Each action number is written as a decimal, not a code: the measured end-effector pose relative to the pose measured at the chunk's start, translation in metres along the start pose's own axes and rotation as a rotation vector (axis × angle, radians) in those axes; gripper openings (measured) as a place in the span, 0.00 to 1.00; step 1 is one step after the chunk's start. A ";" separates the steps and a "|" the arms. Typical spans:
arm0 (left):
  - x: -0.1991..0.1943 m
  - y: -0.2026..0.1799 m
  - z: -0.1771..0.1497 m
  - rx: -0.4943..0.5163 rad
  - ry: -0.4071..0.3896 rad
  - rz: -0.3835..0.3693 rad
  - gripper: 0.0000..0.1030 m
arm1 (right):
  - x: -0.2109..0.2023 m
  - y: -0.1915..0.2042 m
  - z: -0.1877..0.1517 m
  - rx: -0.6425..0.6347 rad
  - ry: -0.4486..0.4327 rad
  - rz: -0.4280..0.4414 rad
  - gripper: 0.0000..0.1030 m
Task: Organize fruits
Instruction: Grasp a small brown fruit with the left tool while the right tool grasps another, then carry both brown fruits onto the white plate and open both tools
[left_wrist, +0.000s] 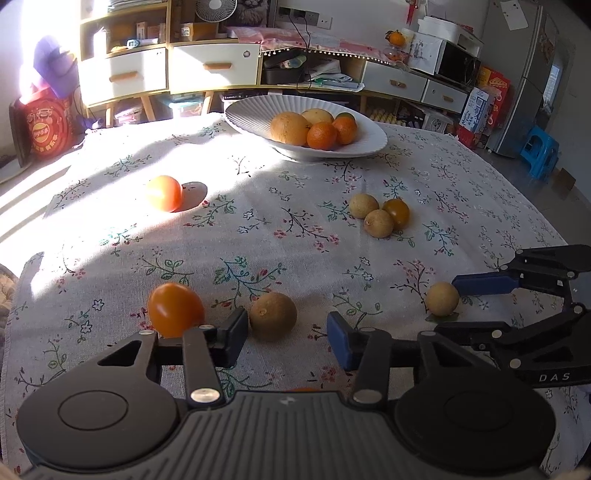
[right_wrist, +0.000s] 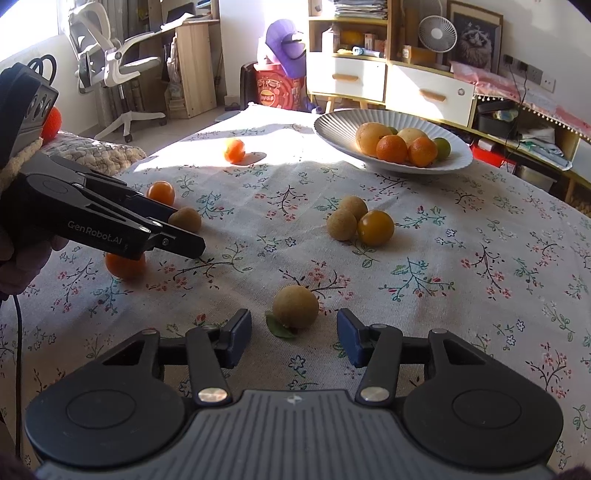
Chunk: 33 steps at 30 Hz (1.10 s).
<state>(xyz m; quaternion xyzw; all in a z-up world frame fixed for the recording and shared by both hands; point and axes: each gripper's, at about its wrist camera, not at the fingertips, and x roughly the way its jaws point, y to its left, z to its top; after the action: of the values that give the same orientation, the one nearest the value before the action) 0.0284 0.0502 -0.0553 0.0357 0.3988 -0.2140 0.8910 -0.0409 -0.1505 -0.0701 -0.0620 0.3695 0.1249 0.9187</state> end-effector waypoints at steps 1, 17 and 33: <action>0.000 0.001 0.000 -0.004 0.000 0.000 0.31 | 0.000 0.000 0.001 0.002 -0.002 0.000 0.44; -0.001 0.001 0.002 -0.005 -0.008 0.008 0.13 | -0.001 -0.002 0.006 0.008 -0.017 0.009 0.24; -0.001 -0.009 0.014 0.009 -0.027 0.002 0.13 | -0.002 -0.001 0.014 0.008 -0.037 0.000 0.24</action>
<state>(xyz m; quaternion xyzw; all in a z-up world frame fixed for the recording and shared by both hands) 0.0336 0.0389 -0.0442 0.0370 0.3858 -0.2152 0.8964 -0.0323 -0.1490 -0.0588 -0.0560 0.3528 0.1249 0.9256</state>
